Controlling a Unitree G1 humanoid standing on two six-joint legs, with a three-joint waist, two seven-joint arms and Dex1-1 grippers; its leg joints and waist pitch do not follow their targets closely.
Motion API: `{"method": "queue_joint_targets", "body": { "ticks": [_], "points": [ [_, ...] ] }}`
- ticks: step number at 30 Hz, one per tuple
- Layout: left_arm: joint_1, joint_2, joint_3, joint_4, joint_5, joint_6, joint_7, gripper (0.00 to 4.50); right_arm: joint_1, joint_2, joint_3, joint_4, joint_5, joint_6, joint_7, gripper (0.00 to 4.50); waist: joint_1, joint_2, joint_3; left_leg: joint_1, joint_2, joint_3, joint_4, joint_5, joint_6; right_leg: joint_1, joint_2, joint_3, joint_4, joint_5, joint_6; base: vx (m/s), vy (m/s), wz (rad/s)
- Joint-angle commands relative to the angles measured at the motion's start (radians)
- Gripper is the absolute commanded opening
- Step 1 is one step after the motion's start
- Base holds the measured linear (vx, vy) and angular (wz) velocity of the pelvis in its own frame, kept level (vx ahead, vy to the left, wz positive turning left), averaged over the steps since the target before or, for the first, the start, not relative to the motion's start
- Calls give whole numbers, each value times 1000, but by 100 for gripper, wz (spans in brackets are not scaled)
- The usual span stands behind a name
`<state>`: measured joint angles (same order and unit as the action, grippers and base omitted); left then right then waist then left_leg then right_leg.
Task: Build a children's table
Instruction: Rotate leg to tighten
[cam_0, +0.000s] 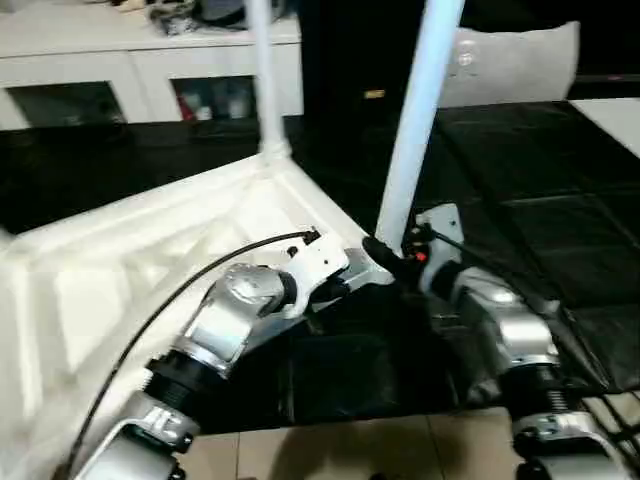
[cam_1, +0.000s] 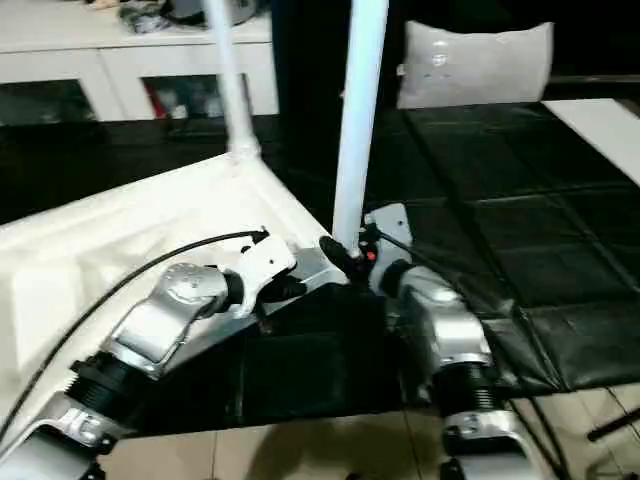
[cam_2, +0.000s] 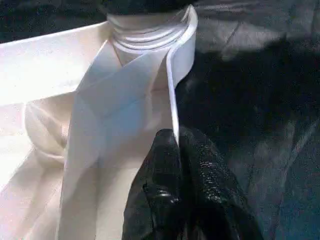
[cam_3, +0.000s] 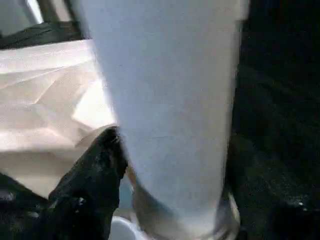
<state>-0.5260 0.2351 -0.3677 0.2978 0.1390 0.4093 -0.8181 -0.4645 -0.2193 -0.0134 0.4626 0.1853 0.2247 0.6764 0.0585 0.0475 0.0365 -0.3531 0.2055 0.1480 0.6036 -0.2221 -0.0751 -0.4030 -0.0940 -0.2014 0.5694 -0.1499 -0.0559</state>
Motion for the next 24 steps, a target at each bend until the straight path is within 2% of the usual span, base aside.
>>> {"method": "queue_joint_targets", "body": {
  "ticks": [1,4,6,7,8,11,14,15,17,19,21,24],
  "points": [
    [12,56,-38,3,0,-34,-90,0,14,-72,3,-47,22,-16,122,350,17,-6,-71,-9,24,2,-51,-29,130,78,-73,77,-61,-221,-81,0,0,0],
    [15,103,-61,6,-7,-71,-159,0,24,-137,21,-65,29,-18,222,379,27,-7,-65,-5,25,5,-56,-81,105,73,-70,74,-70,-307,-56,0,0,0],
    [9,151,-79,21,-7,-112,-230,0,31,-193,46,-89,46,-22,339,379,34,-8,-64,0,24,5,-57,-111,93,74,-68,72,-77,-354,-35,0,0,0],
    [6,161,-82,28,-5,-122,-243,0,32,-202,49,-93,53,-23,367,379,34,-8,-62,2,25,6,-59,-126,88,71,-67,72,-81,-373,-27,0,0,0],
    [-5,184,-91,48,-1,-155,-284,0,33,-223,63,-95,62,-32,435,379,33,-12,-61,2,24,5,-60,-136,85,71,-66,69,-85,-392,-19,0,0,0],
    [-13,206,-101,60,-14,-196,-347,0,32,-247,87,-89,67,-42,504,379,33,-11,-61,2,22,5,-59,-143,81,70,-65,67,-87,-418,-7,0,0,0],
    [-20,247,-125,61,-57,-288,-477,0,20,-278,123,-74,77,-42,615,379,36,-13,-64,0,24,2,-59,-136,83,71,-67,68,-83,-405,-14,0,0,0],
    [-20,252,-129,60,-62,-298,-494,0,18,-280,127,-73,79,-37,631,365,37,-11,-65,-1,28,2,-59,-129,86,71,-68,70,-79,-385,-24,0,0,0],
    [-23,259,-137,59,-62,-306,-513,0,15,-284,134,-71,77,-39,648,365,41,-10,-68,0,31,2,-58,-118,89,69,-68,73,-74,-359,-38,0,0,0],
    [-27,266,-149,60,-61,-319,-536,0,11,-286,144,-68,79,-39,669,336,50,-11,-68,0,34,2,-58,-101,91,69,-69,76,-68,-330,-57,0,0,0],
    [-33,271,-161,69,-58,-349,-573,0,3,-281,150,-60,86,-35,692,325,58,-13,-68,-1,35,3,-59,-94,88,70,-71,77,-66,-327,-58,0,0,0],
    [-36,272,-170,68,-56,-365,-595,0,2,-273,155,-60,95,-31,710,306,59,-12,-69,-2,34,3,-59,-96,82,72,-72,76,-68,-339,-52,0,0,0]
  ]
}}
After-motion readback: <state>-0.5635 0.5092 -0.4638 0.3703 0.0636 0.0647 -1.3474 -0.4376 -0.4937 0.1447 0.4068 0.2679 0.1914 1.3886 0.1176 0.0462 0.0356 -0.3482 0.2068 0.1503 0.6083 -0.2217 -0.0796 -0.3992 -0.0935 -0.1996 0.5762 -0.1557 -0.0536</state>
